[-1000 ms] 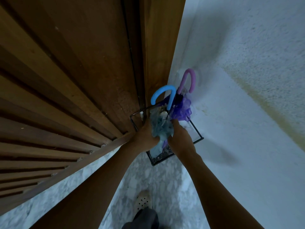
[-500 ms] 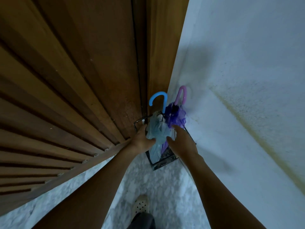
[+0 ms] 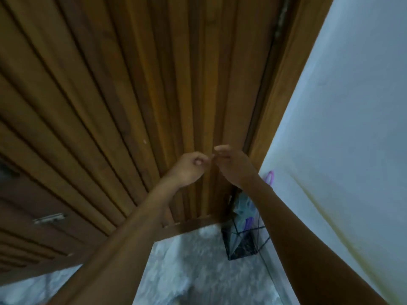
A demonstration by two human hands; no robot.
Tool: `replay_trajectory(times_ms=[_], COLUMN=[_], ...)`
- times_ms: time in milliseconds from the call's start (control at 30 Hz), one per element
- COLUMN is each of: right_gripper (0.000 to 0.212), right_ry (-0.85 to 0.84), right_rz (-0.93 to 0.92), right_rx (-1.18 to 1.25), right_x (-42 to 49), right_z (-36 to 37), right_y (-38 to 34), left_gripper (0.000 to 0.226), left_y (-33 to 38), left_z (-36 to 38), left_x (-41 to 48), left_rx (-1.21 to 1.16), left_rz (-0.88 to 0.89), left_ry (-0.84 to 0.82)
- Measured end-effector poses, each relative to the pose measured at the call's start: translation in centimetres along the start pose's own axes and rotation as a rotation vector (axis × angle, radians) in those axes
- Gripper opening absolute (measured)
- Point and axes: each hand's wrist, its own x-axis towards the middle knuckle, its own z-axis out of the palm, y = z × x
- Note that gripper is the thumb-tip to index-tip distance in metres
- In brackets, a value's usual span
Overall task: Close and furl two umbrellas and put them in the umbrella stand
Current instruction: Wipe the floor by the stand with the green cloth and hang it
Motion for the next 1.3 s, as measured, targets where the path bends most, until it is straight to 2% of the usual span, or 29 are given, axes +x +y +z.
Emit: replay_trajectory(times_ms=[233, 367, 600, 733, 833, 967, 1200, 1300], right_gripper=[0.029, 0.025, 0.021, 0.013, 0.016, 0.033, 0.060, 0.064], right_ry=[-0.085, -0.142, -0.230, -0.277, -0.323, -0.352, -0.258, -0.192], right_rz=[-0.297, -0.468, -0.606, -0.619, -0.610, -0.592, -0.581, -0.603], right_rx=[0.120, 0.152, 0.244, 0.301, 0.267, 0.215, 0.050, -0.006], right_x=[-2.8, -6.0, -12.2, -13.8, -14.0, -12.3, -4.9, -2.6], right_z=[6.2, 11.5, 22.6, 28.1, 30.9, 33.4, 38.9, 41.6], right_y=[-19.4, -29.3, -41.7, -46.3, -48.7, -51.4, -55.7, -57.2], left_gripper=[0.024, 0.022, 0.025, 0.013, 0.005, 0.024, 0.053, 0.066], left_y=[2.6, 1.5, -3.4, -5.7, -7.1, -8.3, -11.2, -12.5], left_z=[-19.3, -28.6, -40.7, -45.9, -49.6, -54.1, -60.9, -63.1], left_x=[-13.5, -22.2, -36.7, -41.9, -43.5, -43.3, -37.2, -34.1], left_rx=[0.068, 0.100, 0.109, 0.119, 0.129, 0.172, 0.082, 0.020], left_rz=[0.084, 0.129, 0.139, 0.136, 0.125, 0.115, 0.122, 0.121], left_ry=[0.382, 0.550, 0.755, 0.852, 0.922, 1.015, 1.096, 1.096])
